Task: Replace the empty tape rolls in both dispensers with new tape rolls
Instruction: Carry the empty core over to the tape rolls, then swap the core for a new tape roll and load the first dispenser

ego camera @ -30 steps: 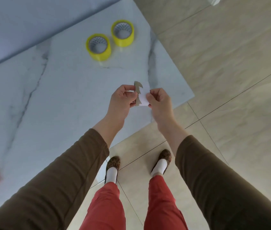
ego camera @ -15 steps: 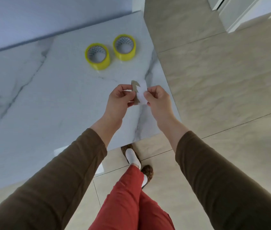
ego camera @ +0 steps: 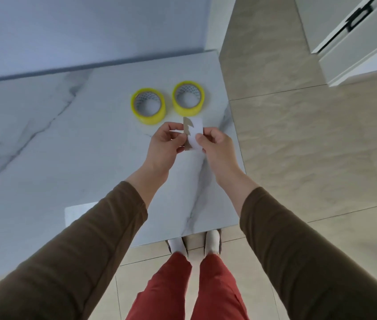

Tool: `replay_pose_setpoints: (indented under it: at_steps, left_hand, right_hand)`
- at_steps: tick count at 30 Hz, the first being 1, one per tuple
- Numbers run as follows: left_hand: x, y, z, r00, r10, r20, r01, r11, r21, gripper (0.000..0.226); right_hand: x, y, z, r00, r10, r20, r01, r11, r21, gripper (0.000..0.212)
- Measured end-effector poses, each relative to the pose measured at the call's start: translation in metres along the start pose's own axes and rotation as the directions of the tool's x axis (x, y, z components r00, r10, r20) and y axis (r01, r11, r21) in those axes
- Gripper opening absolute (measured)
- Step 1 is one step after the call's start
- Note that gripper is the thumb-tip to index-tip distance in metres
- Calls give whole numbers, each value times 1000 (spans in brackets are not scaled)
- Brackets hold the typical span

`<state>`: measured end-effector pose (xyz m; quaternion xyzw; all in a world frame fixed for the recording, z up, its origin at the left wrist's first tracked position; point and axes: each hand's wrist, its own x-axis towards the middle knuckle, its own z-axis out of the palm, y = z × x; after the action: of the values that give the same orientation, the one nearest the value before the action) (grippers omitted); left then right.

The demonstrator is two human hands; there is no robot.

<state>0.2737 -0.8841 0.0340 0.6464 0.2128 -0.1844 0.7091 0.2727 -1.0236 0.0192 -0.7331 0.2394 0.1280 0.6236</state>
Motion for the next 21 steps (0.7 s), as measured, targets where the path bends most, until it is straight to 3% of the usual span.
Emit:
replay_pose_setpoints:
  at_steps: [7,12,14,17,21]
  left_hand:
    - [39,-9,-14,991,-16,-132,18,1000,16,11]
    - [73,-23,-40,956,94,-278,-17,963,269,18]
    - [87,-28,-48,937,193,-291,-26,869,494,30]
    - [107,-33,-54,930,323,-174,-67,615,786,49]
    - [132,-32,-51,944,330,-14,-117,373,920,58]
  right_hand:
    - [37,-3,20,997,-47,65,51,996,-71,14]
    - [62,-2,35,992,-50,112,59,995,-75,11]
    - [71,-1,39,990,-59,131,69,995,-75,8]
    - [80,0,43,985,-65,157,77,994,-75,10]
    - [89,2,46,983,-64,175,81,992,-93,2]
